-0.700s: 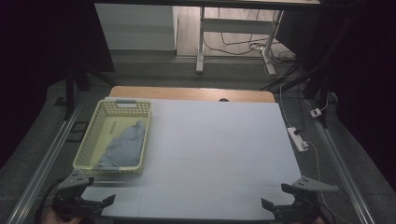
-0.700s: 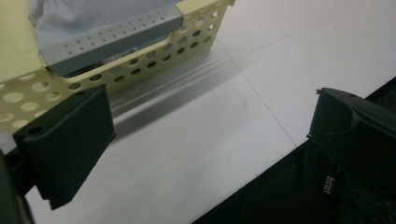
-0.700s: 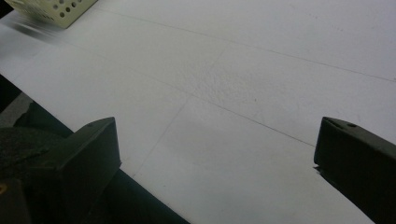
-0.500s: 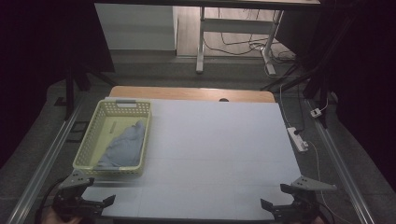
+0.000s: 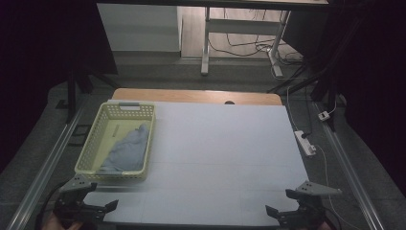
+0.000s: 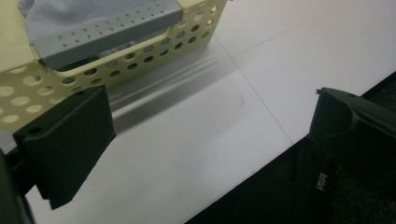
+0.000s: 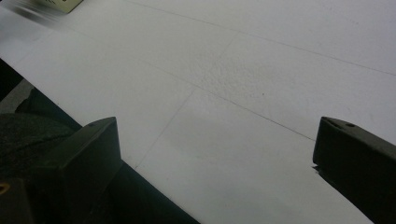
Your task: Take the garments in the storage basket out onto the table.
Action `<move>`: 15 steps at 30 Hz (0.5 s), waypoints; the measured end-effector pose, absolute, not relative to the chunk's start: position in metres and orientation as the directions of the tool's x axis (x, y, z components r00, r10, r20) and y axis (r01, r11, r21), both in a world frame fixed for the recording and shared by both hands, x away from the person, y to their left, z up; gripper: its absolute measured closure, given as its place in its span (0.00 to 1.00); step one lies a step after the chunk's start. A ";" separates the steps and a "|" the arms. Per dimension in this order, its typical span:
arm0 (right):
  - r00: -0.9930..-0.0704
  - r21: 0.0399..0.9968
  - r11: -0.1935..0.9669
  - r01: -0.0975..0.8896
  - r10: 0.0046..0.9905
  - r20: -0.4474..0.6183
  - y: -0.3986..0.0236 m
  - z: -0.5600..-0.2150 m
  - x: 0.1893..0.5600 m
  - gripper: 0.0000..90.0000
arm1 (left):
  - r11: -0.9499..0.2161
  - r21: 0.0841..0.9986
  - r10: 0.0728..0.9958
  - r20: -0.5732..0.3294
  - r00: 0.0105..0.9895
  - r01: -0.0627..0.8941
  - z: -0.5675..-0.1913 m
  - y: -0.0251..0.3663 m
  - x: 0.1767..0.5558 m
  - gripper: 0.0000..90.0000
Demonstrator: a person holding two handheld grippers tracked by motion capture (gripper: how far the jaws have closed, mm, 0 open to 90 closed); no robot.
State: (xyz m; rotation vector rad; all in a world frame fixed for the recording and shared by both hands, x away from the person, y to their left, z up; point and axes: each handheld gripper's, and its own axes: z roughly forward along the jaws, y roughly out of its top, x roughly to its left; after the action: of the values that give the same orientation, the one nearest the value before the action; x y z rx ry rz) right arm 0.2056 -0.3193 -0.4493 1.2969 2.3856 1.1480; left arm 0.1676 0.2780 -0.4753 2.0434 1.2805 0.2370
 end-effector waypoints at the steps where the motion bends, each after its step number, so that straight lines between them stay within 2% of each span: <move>1: -0.599 0.709 0.317 0.630 0.779 0.184 -0.319 -0.449 0.206 0.01 | -0.258 0.647 0.846 -0.207 0.492 0.718 -0.475 0.278 0.168 0.00; 15: -0.606 0.705 0.327 0.629 0.774 0.181 -0.319 -0.450 0.206 0.01 | -0.239 0.693 0.826 -0.224 0.518 0.680 -0.471 0.279 0.168 0.00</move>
State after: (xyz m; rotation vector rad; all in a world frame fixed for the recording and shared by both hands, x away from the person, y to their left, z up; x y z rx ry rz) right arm 0.2062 -0.3187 -0.4497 1.2858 2.4002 1.1426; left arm 0.1683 0.2793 -0.4711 1.9909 1.2275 0.2402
